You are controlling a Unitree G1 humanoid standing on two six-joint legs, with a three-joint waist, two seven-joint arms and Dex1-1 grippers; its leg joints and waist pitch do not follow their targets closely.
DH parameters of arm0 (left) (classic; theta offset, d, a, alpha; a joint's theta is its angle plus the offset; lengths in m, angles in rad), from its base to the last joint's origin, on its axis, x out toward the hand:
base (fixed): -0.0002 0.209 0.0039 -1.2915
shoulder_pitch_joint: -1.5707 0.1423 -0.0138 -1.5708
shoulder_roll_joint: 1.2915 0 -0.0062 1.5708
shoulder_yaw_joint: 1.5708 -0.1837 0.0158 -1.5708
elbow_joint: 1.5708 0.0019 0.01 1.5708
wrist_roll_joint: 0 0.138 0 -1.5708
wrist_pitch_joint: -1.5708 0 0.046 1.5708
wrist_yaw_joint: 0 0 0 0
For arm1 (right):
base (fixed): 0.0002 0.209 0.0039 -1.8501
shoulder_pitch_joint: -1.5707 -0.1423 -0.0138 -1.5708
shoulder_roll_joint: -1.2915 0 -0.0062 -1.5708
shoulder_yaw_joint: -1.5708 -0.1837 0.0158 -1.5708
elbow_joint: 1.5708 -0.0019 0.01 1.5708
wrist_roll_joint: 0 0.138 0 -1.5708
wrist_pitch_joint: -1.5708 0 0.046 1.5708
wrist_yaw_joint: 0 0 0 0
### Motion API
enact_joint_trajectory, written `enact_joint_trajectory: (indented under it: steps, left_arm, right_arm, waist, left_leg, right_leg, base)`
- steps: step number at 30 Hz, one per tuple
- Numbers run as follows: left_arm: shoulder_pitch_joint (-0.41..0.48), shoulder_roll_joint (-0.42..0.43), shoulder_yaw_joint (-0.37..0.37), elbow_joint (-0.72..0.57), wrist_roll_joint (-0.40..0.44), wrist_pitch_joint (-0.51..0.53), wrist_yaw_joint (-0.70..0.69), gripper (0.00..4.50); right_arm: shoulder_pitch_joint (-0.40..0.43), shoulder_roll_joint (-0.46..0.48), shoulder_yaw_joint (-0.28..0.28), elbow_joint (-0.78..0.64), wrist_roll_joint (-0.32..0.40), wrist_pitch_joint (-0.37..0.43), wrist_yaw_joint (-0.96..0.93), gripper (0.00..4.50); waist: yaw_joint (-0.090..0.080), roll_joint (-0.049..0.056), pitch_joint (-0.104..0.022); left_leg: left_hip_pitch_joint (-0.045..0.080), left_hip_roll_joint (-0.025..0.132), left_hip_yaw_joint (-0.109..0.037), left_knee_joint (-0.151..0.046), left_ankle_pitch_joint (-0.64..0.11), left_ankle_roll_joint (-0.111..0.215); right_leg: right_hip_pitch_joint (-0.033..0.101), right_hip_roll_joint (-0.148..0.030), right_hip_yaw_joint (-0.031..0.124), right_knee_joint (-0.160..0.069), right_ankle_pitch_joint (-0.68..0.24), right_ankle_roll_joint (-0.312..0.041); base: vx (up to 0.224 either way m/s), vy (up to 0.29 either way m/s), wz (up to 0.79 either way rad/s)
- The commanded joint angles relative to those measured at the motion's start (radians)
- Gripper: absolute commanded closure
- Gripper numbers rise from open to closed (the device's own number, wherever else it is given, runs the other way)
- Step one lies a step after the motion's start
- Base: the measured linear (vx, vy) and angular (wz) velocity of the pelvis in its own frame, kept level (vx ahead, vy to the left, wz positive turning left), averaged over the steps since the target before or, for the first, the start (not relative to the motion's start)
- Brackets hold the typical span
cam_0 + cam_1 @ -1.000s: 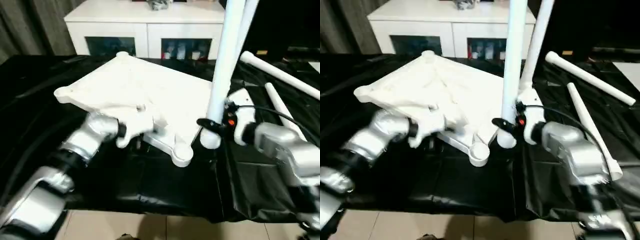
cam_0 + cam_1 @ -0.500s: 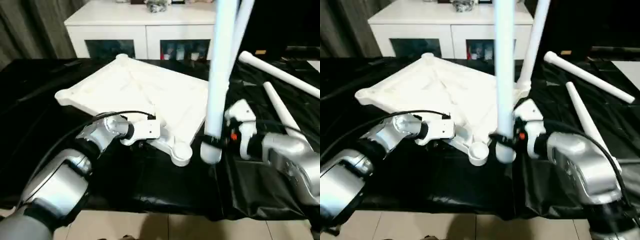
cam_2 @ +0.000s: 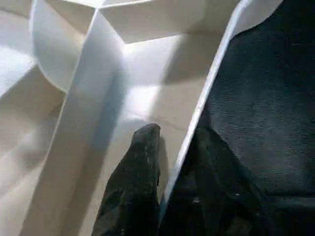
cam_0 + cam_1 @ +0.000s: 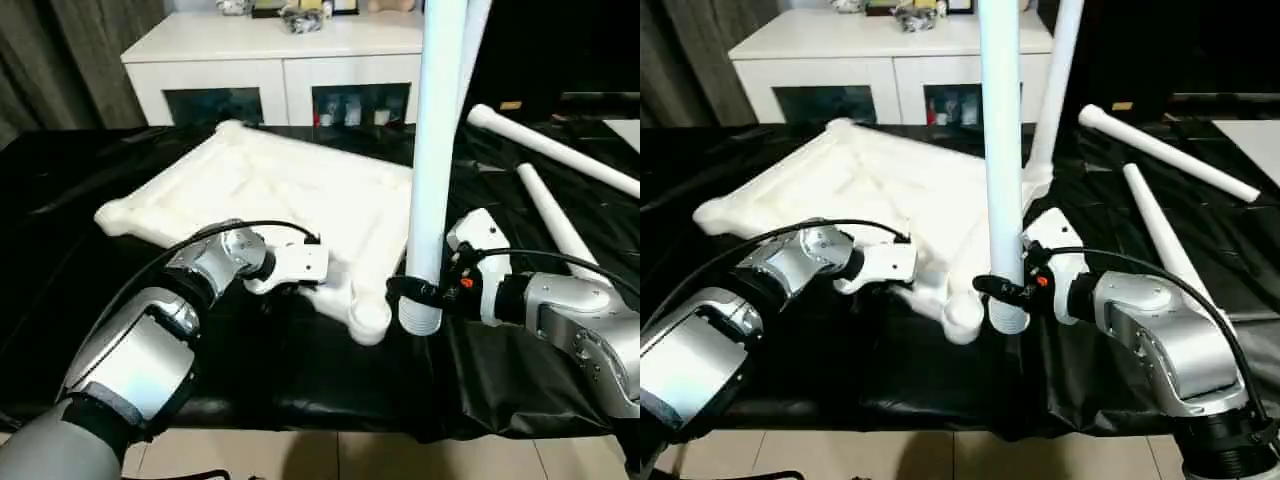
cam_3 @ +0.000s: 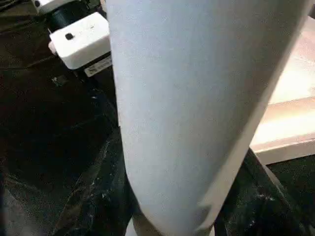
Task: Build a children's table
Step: Insert table leg to table base
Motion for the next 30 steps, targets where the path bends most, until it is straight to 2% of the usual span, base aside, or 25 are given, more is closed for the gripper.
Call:
enact_joint_trajectory:
  steps: [1, 5, 7, 9, 11, 12, 13, 14, 15, 17, 18, 19, 21, 22, 23, 24, 25, 26, 27, 28, 30]
  left_arm:
    - [0.029, 0.003, -0.021, 0.035, 0.025, 0.032, -0.048, 3.63]
    - [0.046, 0.004, -0.013, 0.028, 0.033, 0.077, -0.071, 3.82]
    - [0.077, 0.000, 0.030, 0.009, 0.002, 0.127, -0.017, 3.94]
    - [0.089, -0.003, 0.052, 0.002, -0.017, 0.147, 0.011, 4.01]
    - [0.146, -0.011, 0.144, -0.047, -0.097, 0.241, 0.065, 4.06]
    - [0.157, -0.009, 0.154, -0.059, -0.105, 0.253, 0.065, 4.08]
    - [0.172, -0.007, 0.162, -0.076, -0.111, 0.267, 0.067, 4.08]
    - [0.198, -0.006, 0.178, -0.110, -0.123, 0.299, 0.079, 4.08]
    - [0.209, -0.007, 0.183, -0.126, -0.123, 0.316, 0.086, 4.09]
    - [0.259, -0.014, 0.216, -0.210, -0.131, 0.407, 0.147, 4.11]
    - [0.281, -0.020, 0.229, -0.247, -0.135, 0.437, 0.175, 4.17]
    - [0.287, -0.022, 0.233, -0.258, -0.136, 0.446, 0.183, 4.17]
    - [0.345, -0.032, 0.260, -0.364, -0.139, 0.466, 0.220, 4.25]
    - [0.358, -0.034, 0.266, -0.387, -0.143, 0.464, 0.224, 4.30]
    - [0.366, -0.035, 0.270, -0.404, -0.146, 0.463, 0.226, 4.35]
    - [0.400, -0.031, 0.268, -0.479, -0.158, 0.444, 0.205, 4.35]
    - [0.416, -0.025, 0.262, -0.517, -0.158, 0.442, 0.198, 4.41]
    - [0.438, -0.014, 0.249, -0.564, -0.156, 0.414, 0.180, 4.47]
    - [0.454, -0.004, 0.238, -0.599, -0.153, 0.412, 0.164, 4.49]
    - [0.458, -0.001, 0.235, -0.608, -0.152, 0.414, 0.160, 4.49]
    - [0.487, 0.009, 0.227, -0.670, -0.153, 0.426, 0.148, 4.50]
  right_arm:
    - [-0.008, -0.009, 0.012, -0.007, -0.004, -0.010, 0.003, 2.65]
    - [-0.018, -0.001, 0.014, 0.006, -0.007, -0.018, 0.000, 2.65]
    - [-0.027, 0.019, 0.000, 0.020, -0.007, -0.022, -0.022, 2.65]
    - [-0.030, 0.029, -0.008, 0.026, -0.006, -0.021, -0.034, 2.65]
    - [-0.036, 0.055, -0.033, 0.041, -0.001, -0.011, -0.066, 2.65]
    - [-0.036, 0.060, -0.037, 0.042, 0.002, -0.008, -0.071, 2.65]
    - [-0.038, 0.065, -0.040, 0.046, 0.004, -0.006, -0.075, 2.65]
    - [-0.042, 0.070, -0.043, 0.055, 0.003, -0.007, -0.082, 2.65]
    - [-0.043, 0.073, -0.044, 0.058, 0.003, -0.007, -0.085, 2.65]
    - [-0.054, 0.091, -0.049, 0.076, -0.002, -0.009, -0.108, 2.65]
    - [-0.059, 0.097, -0.050, 0.085, -0.004, -0.009, -0.116, 2.65]
    - [-0.060, 0.098, -0.050, 0.087, -0.005, -0.010, -0.118, 2.65]
    - [-0.069, 0.109, -0.050, 0.101, -0.008, -0.011, -0.129, 2.65]
    - [-0.070, 0.111, -0.049, 0.102, -0.008, -0.012, -0.129, 2.65]
    - [-0.071, 0.112, -0.048, 0.103, -0.009, -0.013, -0.128, 2.65]
    - [-0.074, 0.116, -0.045, 0.114, -0.011, -0.020, -0.132, 2.65]
    - [-0.077, 0.119, -0.046, 0.121, -0.014, -0.026, -0.134, 2.65]
    - [-0.084, 0.127, -0.049, 0.135, -0.016, -0.037, -0.141, 2.65]
    - [-0.092, 0.137, -0.053, 0.151, -0.015, -0.055, -0.140, 2.65]
    - [-0.095, 0.140, -0.054, 0.156, -0.015, -0.060, -0.140, 2.65]
    - [-0.111, 0.167, -0.068, 0.184, 0.008, -0.079, -0.129, 2.65]
  waist:
    - [0.004, -0.024, -0.060]
    - [0.004, -0.024, -0.059]
    - [0.002, -0.024, -0.058]
    - [0.003, -0.024, -0.057]
    - [0.000, -0.022, -0.057]
    - [-0.002, -0.029, -0.054]
    - [-0.005, -0.029, -0.052]
    - [-0.005, -0.027, -0.052]
    - [-0.011, -0.025, -0.049]
    - [-0.019, -0.029, -0.047]
    - [-0.031, -0.030, -0.044]
    - [-0.038, -0.026, -0.042]
    - [-0.049, -0.025, -0.041]
    - [-0.058, -0.023, -0.040]
    - [-0.062, -0.024, -0.039]
    - [-0.067, -0.025, -0.040]
    - [-0.074, -0.018, -0.039]
    - [-0.077, -0.016, -0.042]
    - [-0.086, -0.013, -0.038]
    - [-0.094, -0.010, -0.037]
    - [-0.102, -0.013, -0.037]
  left_leg:
    - [0.024, 0.042, -0.025, -0.076, -0.310, 0.013]
    - [0.024, 0.042, -0.025, -0.077, -0.305, 0.015]
    - [0.024, 0.041, -0.025, -0.077, -0.303, 0.017]
    - [0.027, 0.039, -0.024, -0.076, -0.315, 0.020]
    - [0.025, 0.040, -0.026, -0.079, -0.319, 0.017]
    - [0.022, 0.037, -0.027, -0.080, -0.325, 0.021]
    - [0.022, 0.034, -0.027, -0.080, -0.343, 0.020]
    - [0.023, 0.035, -0.029, -0.080, -0.350, 0.017]
    - [0.020, 0.033, -0.031, -0.083, -0.364, 0.012]
    - [0.023, 0.031, -0.034, -0.084, -0.396, 0.002]
    - [0.023, 0.029, -0.038, -0.083, -0.419, -0.004]
    - [0.027, 0.026, -0.041, -0.082, -0.443, -0.011]
    - [0.033, 0.026, -0.049, -0.082, -0.481, -0.017]
    - [0.027, 0.026, -0.055, -0.087, -0.499, -0.018]
    - [0.026, 0.026, -0.057, -0.089, -0.513, -0.019]
    - [0.027, 0.025, -0.061, -0.091, -0.548, -0.025]
    - [0.029, 0.030, -0.068, -0.099, -0.579, -0.027]
    - [0.029, 0.033, -0.071, -0.101, -0.592, -0.030]
    - [0.028, 0.036, -0.075, -0.108, -0.640, -0.036]
    - [0.035, 0.035, -0.078, -0.108, -0.686, -0.046]
    - [0.033, 0.033, -0.081, -0.110, -0.701, -0.050]
  right_leg:
    - [0.036, -0.055, 0.028, -0.086, -0.286, -0.243]
    - [0.035, -0.055, 0.028, -0.089, -0.302, -0.239]
    - [0.034, -0.054, 0.026, -0.089, -0.309, -0.243]
    - [0.031, -0.054, 0.027, -0.093, -0.349, -0.231]
    - [0.031, -0.054, 0.026, -0.092, -0.364, -0.227]
    - [0.030, -0.054, 0.023, -0.093, -0.388, -0.223]
    - [0.029, -0.053, 0.021, -0.099, -0.450, -0.198]
    - [0.028, -0.055, 0.022, -0.100, -0.467, -0.191]
    - [0.029, -0.054, 0.019, -0.102, -0.502, -0.175]
    - [0.023, -0.053, 0.016, -0.108, -0.567, -0.146]
    - [0.020, -0.052, 0.012, -0.112, -0.612, -0.128]
    - [0.015, -0.051, 0.007, -0.121, -0.659, -0.107]
    - [0.010, -0.051, 0.003, -0.128, -0.691, -0.087]
    - [0.014, -0.050, -0.004, -0.132, -0.702, -0.074]
    - [0.014, -0.048, -0.007, -0.135, -0.703, -0.068]
    - [0.013, -0.047, -0.013, -0.140, -0.708, -0.055]
    - [0.014, -0.048, -0.017, -0.141, -0.671, -0.063]
    - [0.018, -0.051, -0.020, -0.138, -0.646, -0.069]
    - [0.013, -0.049, -0.024, -0.139, -0.624, -0.074]
    - [0.010, -0.048, -0.028, -0.140, -0.618, -0.075]
    - [0.015, -0.052, -0.031, -0.141, -0.609, -0.072]
  base:
    - [0.000, 0.000, 0.00]
    - [0.000, 0.000, 0.00]
    - [0.000, 0.000, 0.00]
    - [0.000, 0.000, 0.00]
    - [0.000, 0.000, 0.00]
    - [0.000, 0.000, 0.00]
    - [0.000, 0.000, 0.00]
    - [0.000, 0.000, 0.00]
    - [0.000, 0.000, 0.00]
    - [0.000, 0.000, 0.00]
    - [0.000, 0.000, 0.00]
    - [0.000, 0.000, 0.00]
    - [0.000, 0.000, 0.00]
    - [0.000, 0.000, 0.00]
    - [0.000, 0.000, 0.00]
    - [0.000, 0.000, 0.00]
    - [0.000, 0.000, 0.00]
    - [0.000, 0.000, 0.00]
    - [0.000, 0.000, 0.00]
    - [0.000, 0.000, 0.00]
    - [0.000, 0.000, 0.00]
